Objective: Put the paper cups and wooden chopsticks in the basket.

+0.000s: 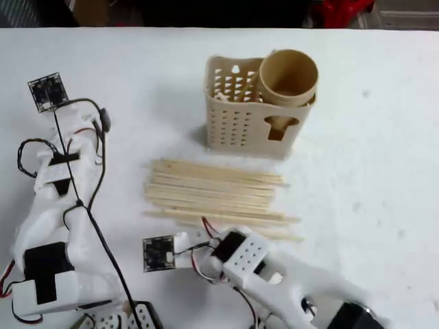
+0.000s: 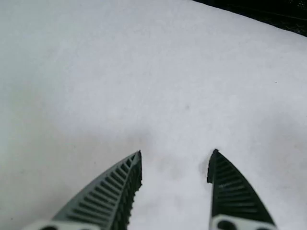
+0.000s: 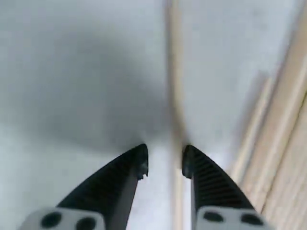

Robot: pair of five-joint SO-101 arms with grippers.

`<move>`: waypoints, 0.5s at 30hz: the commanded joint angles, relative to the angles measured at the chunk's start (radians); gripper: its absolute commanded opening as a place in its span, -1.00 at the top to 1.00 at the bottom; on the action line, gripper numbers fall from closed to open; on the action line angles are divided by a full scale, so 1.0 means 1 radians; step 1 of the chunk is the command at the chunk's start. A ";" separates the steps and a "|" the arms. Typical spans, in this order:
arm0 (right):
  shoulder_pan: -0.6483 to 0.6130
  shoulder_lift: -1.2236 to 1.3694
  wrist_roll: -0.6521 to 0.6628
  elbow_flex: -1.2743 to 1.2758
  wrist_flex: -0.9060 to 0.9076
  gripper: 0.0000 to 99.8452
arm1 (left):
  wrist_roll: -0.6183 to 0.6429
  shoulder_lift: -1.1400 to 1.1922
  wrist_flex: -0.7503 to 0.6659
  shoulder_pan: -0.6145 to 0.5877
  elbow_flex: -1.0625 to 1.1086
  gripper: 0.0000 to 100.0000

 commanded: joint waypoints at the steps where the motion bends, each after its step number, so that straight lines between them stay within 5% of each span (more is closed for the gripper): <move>1: 0.038 0.051 0.012 -0.043 -0.021 0.81 | 0.008 -0.004 0.002 0.013 -0.051 0.53; 4: 0.061 0.053 0.009 -0.043 -0.051 0.98 | 0.008 -0.004 0.002 0.013 -0.051 0.53; 10: 0.128 0.031 0.003 -0.044 -0.058 0.97 | 0.008 -0.004 0.002 0.012 -0.051 0.53; 15: 0.176 -0.147 -0.129 -0.044 -0.001 0.97 | 0.008 -0.004 0.002 0.012 -0.051 0.53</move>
